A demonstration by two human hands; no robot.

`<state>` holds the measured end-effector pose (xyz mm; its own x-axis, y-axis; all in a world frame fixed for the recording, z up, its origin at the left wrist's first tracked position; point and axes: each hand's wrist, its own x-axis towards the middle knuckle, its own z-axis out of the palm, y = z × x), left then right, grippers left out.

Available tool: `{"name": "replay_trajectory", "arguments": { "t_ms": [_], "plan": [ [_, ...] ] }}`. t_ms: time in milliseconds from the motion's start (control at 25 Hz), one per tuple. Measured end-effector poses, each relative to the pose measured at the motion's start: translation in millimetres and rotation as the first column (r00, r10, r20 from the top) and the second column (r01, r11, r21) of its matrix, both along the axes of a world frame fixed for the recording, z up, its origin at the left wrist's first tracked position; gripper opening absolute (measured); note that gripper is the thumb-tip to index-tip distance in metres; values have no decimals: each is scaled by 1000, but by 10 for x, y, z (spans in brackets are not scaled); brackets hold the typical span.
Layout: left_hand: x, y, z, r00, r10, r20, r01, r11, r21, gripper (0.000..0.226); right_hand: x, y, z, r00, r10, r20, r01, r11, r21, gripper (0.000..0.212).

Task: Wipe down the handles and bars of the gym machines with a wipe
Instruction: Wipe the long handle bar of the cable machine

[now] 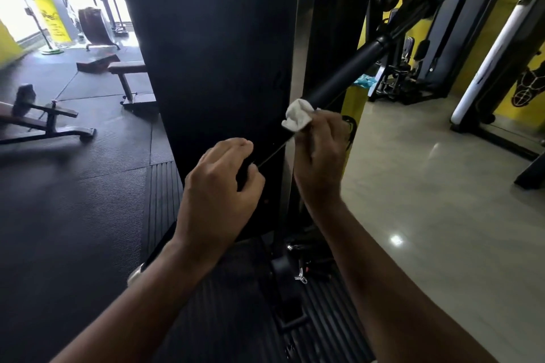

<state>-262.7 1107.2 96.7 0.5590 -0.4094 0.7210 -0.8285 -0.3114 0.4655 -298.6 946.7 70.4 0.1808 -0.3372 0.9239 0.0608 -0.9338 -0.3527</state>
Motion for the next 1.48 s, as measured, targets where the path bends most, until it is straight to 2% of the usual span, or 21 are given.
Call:
{"name": "replay_trajectory", "arguments": {
  "t_ms": [120, 240, 360, 400, 480, 560, 640, 680, 760, 800, 920, 960, 1080, 1200, 1240, 1280, 1320, 1360, 1400, 1440, 1480],
  "plan": [
    [-32, -27, -21, 1000, 13, -4, -13, 1000, 4, 28, -76, -137, 54, 991, -32, -131, 1, 975, -224, 22],
    [-63, -68, -68, 1000, 21, -8, -21, 1000, 19, 32, -98, -297, 206, 976, -108, -188, 83, 987, -138, 21],
    [-111, -134, -117, 999, 42, 6, -42, 999, 25, 34, -179, -419, 352, 926, -120, -359, -42, 910, -413, 20],
    [-102, -155, -126, 999, 42, 11, -42, 999, 28, 34, -212, -508, 462, 895, -139, -424, -74, 890, -449, 20],
    [-74, -191, -143, 999, 35, 9, -36, 998, 48, 34, -221, -612, 703, 853, -175, -492, -18, 932, -363, 19],
    [-57, -232, -148, 999, 45, 7, -46, 996, 74, 35, -153, -571, 779, 797, -142, -587, -127, 911, -393, 16],
    [-47, -291, -148, 999, 45, 0, -45, 995, 85, 35, -125, -523, 773, 715, -147, -684, -314, 806, -502, 17],
    [-42, -320, -151, 999, 38, -6, -37, 996, 84, 36, -127, -566, 814, 704, -155, -693, -309, 811, -496, 18],
    [-25, -387, -155, 1000, 6, -17, -4, 996, 91, 38, -147, -701, 966, 749, -207, -629, -132, 884, -448, 18],
    [-17, -417, -140, 1000, -8, -26, 10, 995, 96, 40, -170, -755, 996, 758, -204, -620, -99, 903, -418, 16],
    [21, -464, -79, 999, -27, -41, 31, 995, 90, 43, -178, -734, 949, 673, -215, -708, -292, 802, -521, 19],
    [43, -471, -75, 998, -41, -43, 45, 995, 90, 43, -179, -780, 947, 656, -230, -719, -290, 803, -521, 19],
    [99, -463, -102, 994, -96, -55, 100, 991, 87, 45, -157, -906, 957, 745, -244, -621, -25, 920, -391, 18],
    [138, -467, -132, 988, -127, -83, 133, 989, 59, 42, -173, -749, 610, 802, -328, -499, 28, 855, -518, 24],
    [142, -469, -137, 987, -130, -92, 135, 990, 46, 40, -182, -683, 482, 847, -286, -449, 71, 897, -437, 24],
    [141, -472, -135, 987, -130, -96, 134, 990, 39, 38, -182, -628, 361, 905, -215, -367, 120, 957, -263, 22],
    [142, -478, -134, 988, -127, -94, 131, 991, 36, 37, -172, -565, 260, 958, -139, -252, 134, 990, -34, 19],
    [153, -495, -128, 989, -122, -86, 126, 991, 40, 36, -137, -474, 189, 990, -50, -130, 78, 971, 225, 17],
    [172, -510, -120, 990, -116, -76, 120, 992, 48, 36, -87, -349, 123, 999, 52, 2, -47, 878, 476, 13],
    [192, -531, -111, 992, -112, -66, 116, 992, 57, 36, -34, -195, 72, 978, 133, 160, -207, 701, 682, 11],
    [209, -545, -104, 993, -108, -56, 111, 992, 63, 36, 10, -35, 37, 924, 189, 332, -382, 458, 803, 10]
  ]
}}
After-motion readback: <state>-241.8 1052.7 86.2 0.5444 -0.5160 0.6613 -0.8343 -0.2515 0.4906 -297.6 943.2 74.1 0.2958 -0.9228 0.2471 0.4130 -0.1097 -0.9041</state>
